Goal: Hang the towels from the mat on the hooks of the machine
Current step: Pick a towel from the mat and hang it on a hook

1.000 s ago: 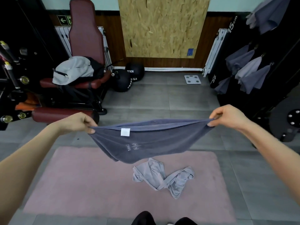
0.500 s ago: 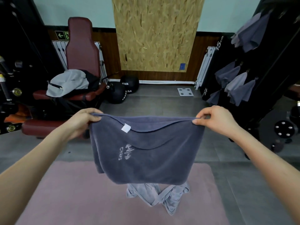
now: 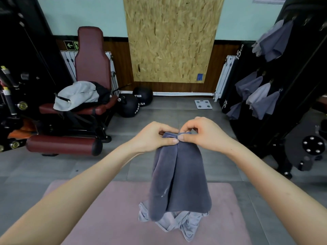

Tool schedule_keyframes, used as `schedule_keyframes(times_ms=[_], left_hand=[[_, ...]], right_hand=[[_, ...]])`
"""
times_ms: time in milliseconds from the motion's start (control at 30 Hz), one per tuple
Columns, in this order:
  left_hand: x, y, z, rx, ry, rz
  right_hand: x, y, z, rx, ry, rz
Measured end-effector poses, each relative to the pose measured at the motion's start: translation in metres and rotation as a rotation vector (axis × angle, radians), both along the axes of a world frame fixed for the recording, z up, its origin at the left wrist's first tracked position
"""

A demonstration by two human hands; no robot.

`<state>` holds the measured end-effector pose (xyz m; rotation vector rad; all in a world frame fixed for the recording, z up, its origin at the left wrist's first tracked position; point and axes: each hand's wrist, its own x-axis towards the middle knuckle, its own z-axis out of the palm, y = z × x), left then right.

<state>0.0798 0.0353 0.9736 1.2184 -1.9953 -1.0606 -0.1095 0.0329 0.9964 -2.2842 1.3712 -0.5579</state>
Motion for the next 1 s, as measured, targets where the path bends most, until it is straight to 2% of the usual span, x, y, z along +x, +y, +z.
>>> schedule_keyframes(times_ms=[133, 333, 367, 400, 467, 500, 600, 767, 1000], left_hand=[[-0.01, 0.002, -0.002, 0.043, 0.062, 0.021], [-0.021, 0.007, -0.009, 0.021, 0.115, 0.035], [-0.022, 0.008, -0.009, 0.018, 0.108, 0.022], [-0.022, 0.008, -0.009, 0.017, 0.101, 0.012], [-0.022, 0.008, -0.008, 0.014, 0.08, 0.001], [-0.022, 0.007, -0.006, 0.009, 0.066, -0.001], [-0.018, 0.003, -0.002, -0.002, 0.02, -0.001], [0.019, -0.02, -0.003, -0.09, -0.239, 0.091], [0.113, -0.044, -0.025, 0.052, -0.429, 0.298]], right_hand=[[-0.007, 0.003, 0.0, 0.01, -0.026, 0.004], [-0.017, 0.013, -0.018, -0.242, -0.258, -0.165], [-0.021, 0.013, -0.021, -0.155, -0.317, -0.186], [-0.024, 0.014, -0.022, 0.021, -0.399, -0.188], [-0.033, 0.014, -0.027, 0.405, -0.552, -0.096], [-0.036, 0.014, -0.031, 0.491, -0.562, -0.04], [-0.039, 0.011, -0.039, 0.434, -0.606, -0.042], [-0.062, -0.004, -0.045, 0.299, -0.748, -0.209], [-0.135, -0.022, -0.061, 0.331, -0.965, -0.516]])
